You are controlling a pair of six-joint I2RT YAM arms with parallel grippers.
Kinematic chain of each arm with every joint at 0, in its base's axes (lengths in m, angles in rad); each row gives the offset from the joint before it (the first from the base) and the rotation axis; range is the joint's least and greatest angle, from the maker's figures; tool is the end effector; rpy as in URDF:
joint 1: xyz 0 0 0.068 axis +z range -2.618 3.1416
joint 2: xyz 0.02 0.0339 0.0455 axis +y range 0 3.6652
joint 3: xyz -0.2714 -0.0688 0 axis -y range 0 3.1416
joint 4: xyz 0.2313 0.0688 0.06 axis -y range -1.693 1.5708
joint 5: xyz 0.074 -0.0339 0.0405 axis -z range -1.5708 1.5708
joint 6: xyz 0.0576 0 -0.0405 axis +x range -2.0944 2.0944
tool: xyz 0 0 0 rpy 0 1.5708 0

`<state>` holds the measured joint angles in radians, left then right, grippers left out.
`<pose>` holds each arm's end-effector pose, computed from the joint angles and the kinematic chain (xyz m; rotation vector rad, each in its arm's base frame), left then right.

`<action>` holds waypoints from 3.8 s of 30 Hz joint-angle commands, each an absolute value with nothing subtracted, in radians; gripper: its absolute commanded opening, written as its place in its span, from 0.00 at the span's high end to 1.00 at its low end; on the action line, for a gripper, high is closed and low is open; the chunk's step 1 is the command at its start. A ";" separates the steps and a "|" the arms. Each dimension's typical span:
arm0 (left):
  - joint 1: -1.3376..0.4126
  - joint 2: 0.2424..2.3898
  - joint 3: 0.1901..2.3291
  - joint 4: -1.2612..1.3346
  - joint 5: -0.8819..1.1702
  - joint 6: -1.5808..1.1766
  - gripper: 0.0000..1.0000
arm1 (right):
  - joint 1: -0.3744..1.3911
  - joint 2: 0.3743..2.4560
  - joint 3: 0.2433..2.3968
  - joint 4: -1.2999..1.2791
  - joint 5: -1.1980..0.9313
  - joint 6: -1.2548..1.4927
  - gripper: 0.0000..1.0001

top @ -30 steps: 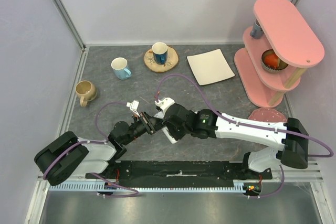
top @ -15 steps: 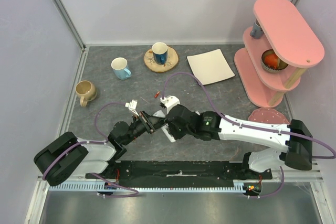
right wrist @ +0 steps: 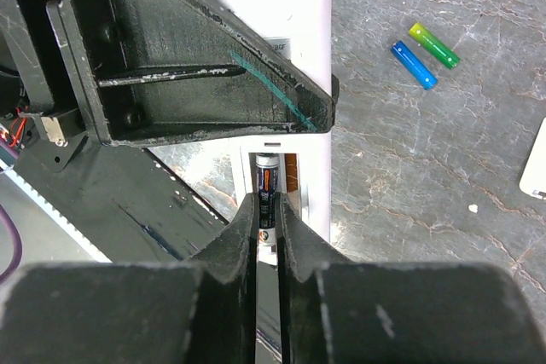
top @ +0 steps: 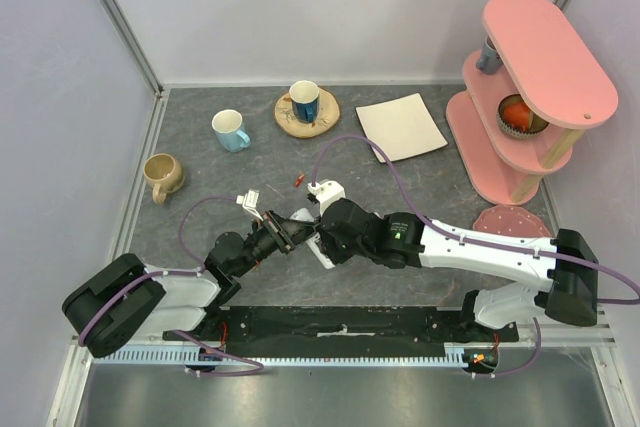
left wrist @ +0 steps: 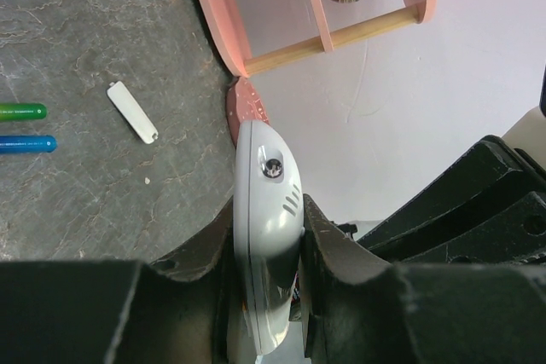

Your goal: Load the batteries into the remote control

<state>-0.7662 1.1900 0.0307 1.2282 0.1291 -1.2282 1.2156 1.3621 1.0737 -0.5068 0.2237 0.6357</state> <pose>0.1371 -0.1423 0.1865 -0.2837 1.7374 -1.6421 0.1141 0.2709 0.2778 -0.5883 2.3621 0.6294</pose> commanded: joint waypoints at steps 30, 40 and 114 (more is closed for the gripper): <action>-0.795 1.178 0.071 1.500 0.187 -1.255 0.98 | 1.221 1.411 1.210 -0.525 0.181 0.600 0.62; -0.795 1.209 0.058 1.500 0.166 -1.266 0.98 | 1.221 1.385 1.239 -0.548 0.252 0.594 0.60; -0.795 1.355 0.132 1.664 0.196 -1.416 0.98 | 1.220 1.321 1.154 -0.764 0.201 0.434 0.64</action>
